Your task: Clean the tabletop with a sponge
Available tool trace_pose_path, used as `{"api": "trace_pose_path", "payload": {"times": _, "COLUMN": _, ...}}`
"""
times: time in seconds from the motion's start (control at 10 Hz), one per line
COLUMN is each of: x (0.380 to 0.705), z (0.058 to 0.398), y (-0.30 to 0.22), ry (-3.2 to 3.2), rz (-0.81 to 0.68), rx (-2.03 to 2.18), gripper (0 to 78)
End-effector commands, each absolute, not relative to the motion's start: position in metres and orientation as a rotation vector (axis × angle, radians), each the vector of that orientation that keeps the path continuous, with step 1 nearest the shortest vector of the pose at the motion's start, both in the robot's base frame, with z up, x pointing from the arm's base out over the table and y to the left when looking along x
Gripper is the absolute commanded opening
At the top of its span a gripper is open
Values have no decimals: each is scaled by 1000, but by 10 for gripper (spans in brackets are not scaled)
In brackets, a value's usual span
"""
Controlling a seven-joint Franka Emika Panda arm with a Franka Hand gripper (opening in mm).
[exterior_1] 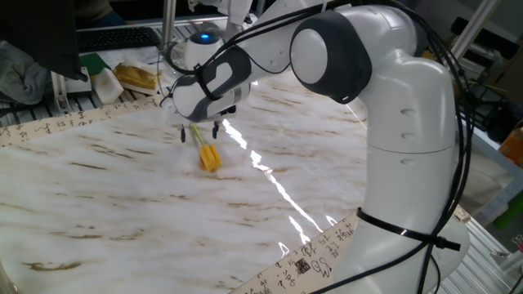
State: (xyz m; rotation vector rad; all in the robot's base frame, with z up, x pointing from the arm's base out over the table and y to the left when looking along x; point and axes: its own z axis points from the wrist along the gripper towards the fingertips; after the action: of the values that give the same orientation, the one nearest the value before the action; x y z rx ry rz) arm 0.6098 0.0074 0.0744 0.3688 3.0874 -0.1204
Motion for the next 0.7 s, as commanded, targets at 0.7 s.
{"api": "trace_pose_path", "payload": {"times": 0.7, "x": 611, "z": 76, "y": 6, "ry": 3087, "rz": -75, "rx": 357, "gripper": 774}}
